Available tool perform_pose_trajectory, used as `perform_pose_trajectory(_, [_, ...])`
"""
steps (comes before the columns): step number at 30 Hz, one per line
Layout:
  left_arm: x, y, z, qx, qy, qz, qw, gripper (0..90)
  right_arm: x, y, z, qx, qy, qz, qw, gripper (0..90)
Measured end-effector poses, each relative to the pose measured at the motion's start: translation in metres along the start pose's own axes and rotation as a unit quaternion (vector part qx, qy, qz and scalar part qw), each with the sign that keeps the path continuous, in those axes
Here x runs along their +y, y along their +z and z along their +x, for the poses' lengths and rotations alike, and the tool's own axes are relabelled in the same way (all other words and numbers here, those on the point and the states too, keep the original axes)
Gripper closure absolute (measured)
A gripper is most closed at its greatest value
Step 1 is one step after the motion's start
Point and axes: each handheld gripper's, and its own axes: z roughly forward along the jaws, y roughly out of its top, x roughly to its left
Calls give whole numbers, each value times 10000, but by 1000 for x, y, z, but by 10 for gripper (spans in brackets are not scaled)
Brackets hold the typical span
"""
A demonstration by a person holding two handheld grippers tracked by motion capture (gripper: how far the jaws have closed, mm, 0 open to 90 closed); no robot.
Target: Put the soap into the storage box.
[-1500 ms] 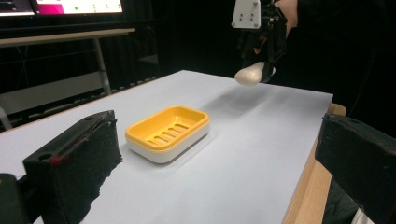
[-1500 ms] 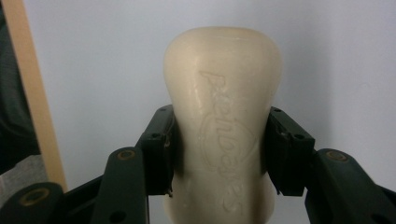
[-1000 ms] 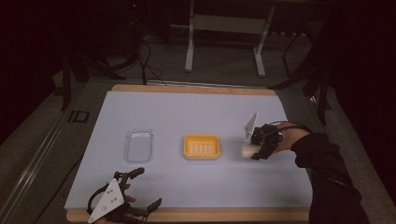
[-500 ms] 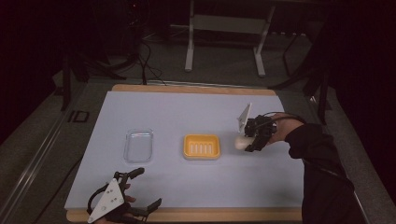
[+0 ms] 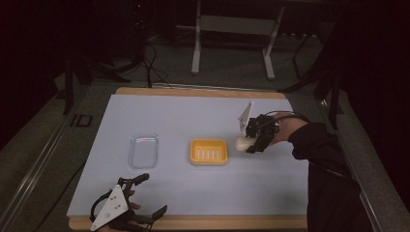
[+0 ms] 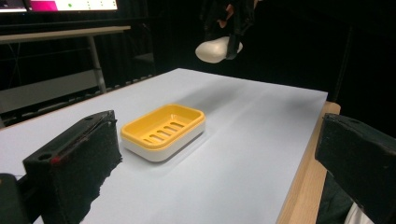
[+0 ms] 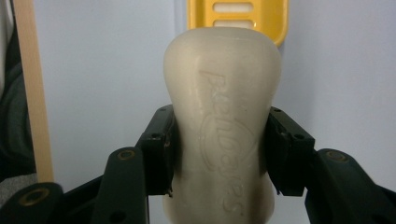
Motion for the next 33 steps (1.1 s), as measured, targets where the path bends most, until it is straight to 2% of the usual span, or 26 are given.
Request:
perform_pose_trajectory(8, [0, 0, 0, -5, -3, -12, 10000, 1, 11, 1, -6, -23, 59, -200, 9998, 497])
perform_pose_trajectory(10, [0, 0, 0, -8, -2, -9, 10000, 1, 18, 0, -7, -53, -8, -319, 9995, 497])
perform_pose_trajectory(21, [0, 0, 0, -30, 6, -2, 10000, 2, 38, 0, -12, -152, -161, -426, 9988, 497])
perform_pose_trajectory(33, [0, 0, -1, -55, 22, -5, 10000, 2, 60, 1, -13, -83, -345, -657, 9972, 497])
